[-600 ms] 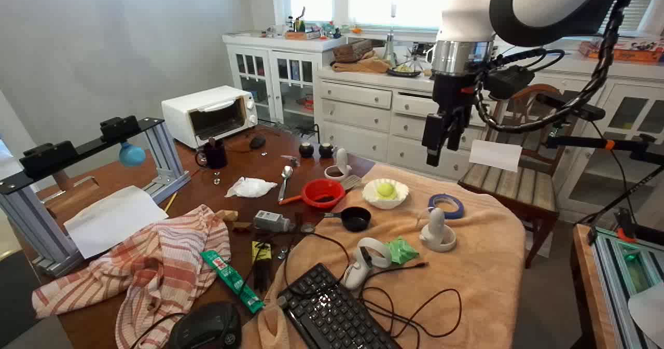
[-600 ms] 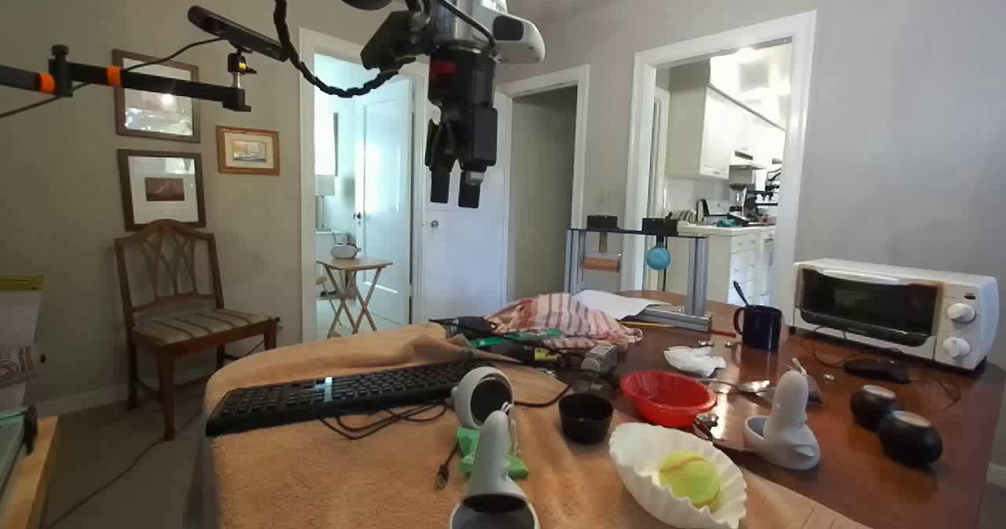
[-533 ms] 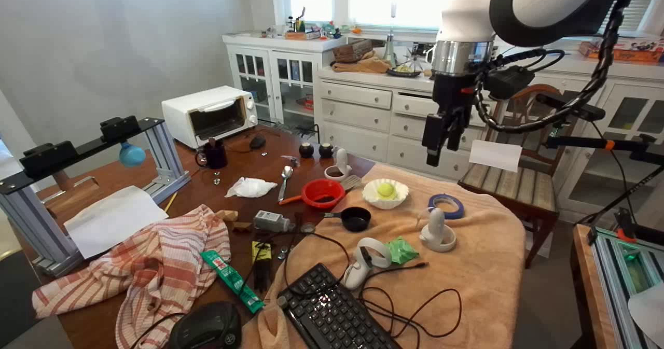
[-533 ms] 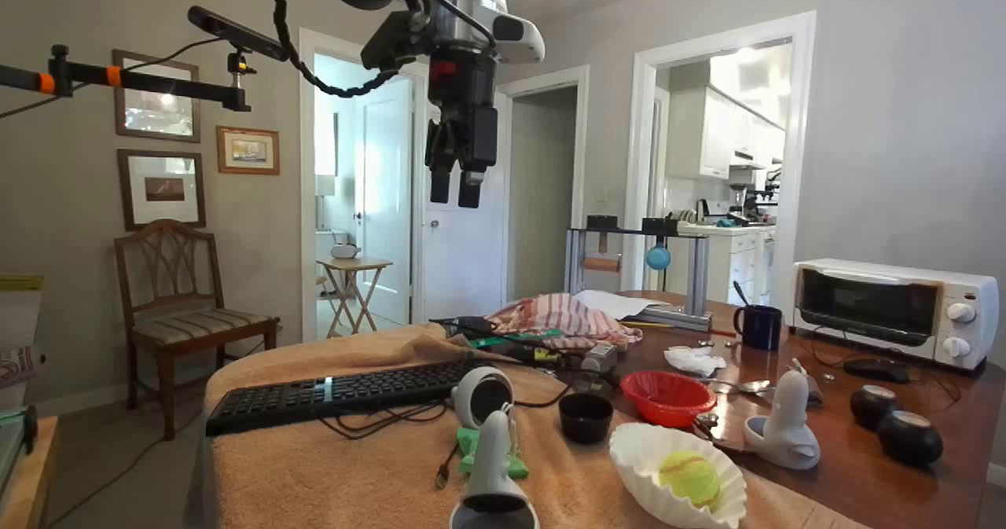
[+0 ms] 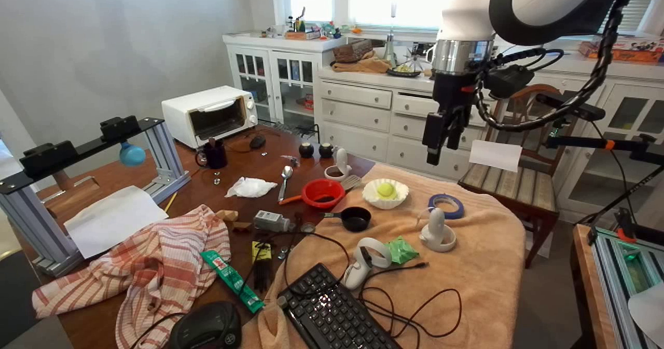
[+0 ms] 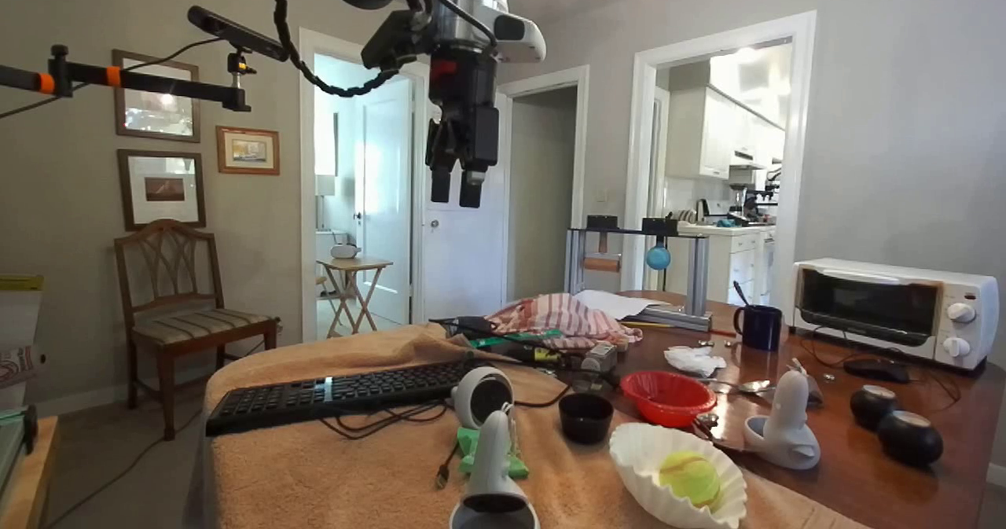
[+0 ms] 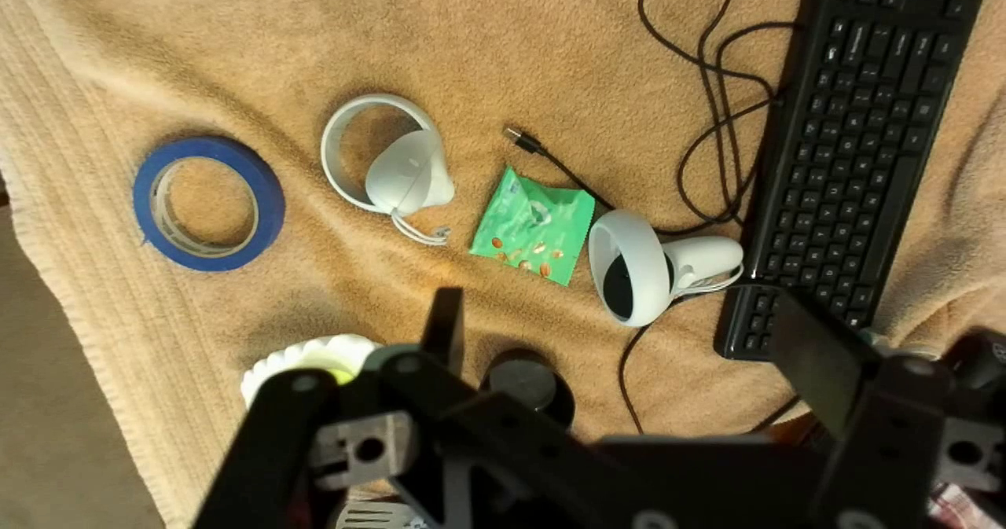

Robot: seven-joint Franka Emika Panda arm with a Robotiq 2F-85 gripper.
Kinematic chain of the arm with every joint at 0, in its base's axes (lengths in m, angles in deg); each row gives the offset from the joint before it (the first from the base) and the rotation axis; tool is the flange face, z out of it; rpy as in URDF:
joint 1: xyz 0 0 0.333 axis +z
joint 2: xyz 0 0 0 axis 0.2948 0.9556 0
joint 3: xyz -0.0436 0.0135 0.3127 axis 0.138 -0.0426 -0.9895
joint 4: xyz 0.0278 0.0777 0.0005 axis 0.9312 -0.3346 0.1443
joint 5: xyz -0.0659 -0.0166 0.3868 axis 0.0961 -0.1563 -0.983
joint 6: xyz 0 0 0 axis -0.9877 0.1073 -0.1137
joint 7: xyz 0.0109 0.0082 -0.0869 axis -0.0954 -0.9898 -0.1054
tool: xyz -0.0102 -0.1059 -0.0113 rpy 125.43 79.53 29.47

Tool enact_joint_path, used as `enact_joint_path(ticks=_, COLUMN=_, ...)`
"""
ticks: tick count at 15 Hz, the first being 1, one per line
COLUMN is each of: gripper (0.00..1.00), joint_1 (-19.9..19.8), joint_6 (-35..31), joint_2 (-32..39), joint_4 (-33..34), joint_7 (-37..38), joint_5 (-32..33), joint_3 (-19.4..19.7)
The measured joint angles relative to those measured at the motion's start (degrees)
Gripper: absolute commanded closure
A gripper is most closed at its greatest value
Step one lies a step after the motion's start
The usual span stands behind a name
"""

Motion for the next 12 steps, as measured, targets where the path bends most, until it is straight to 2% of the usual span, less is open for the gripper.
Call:
enact_joint_path(ticks=2, gripper=0.0, joint_1=0.0, joint_6=0.0, joint_2=0.0, joint_4=0.5, joint_7=-4.3, joint_5=-1.6, joint_3=1.4)
enact_joint_path(ticks=5, gripper=0.0, joint_1=-0.1, joint_6=0.9, joint_2=0.0, joint_4=1.9, joint_7=-16.0, joint_5=-6.3, joint_3=5.5)
enact_joint_path(ticks=8, gripper=0.0, joint_1=-0.7, joint_6=4.7, joint_2=0.2, joint_4=4.3, joint_7=-27.0, joint_5=-8.8, joint_3=9.7)
enact_joint_path(ticks=12, gripper=0.0, joint_1=-3.0, joint_6=9.2, joint_2=2.7, joint_4=8.6, joint_7=-35.5, joint_5=-10.6, joint_3=14.7)
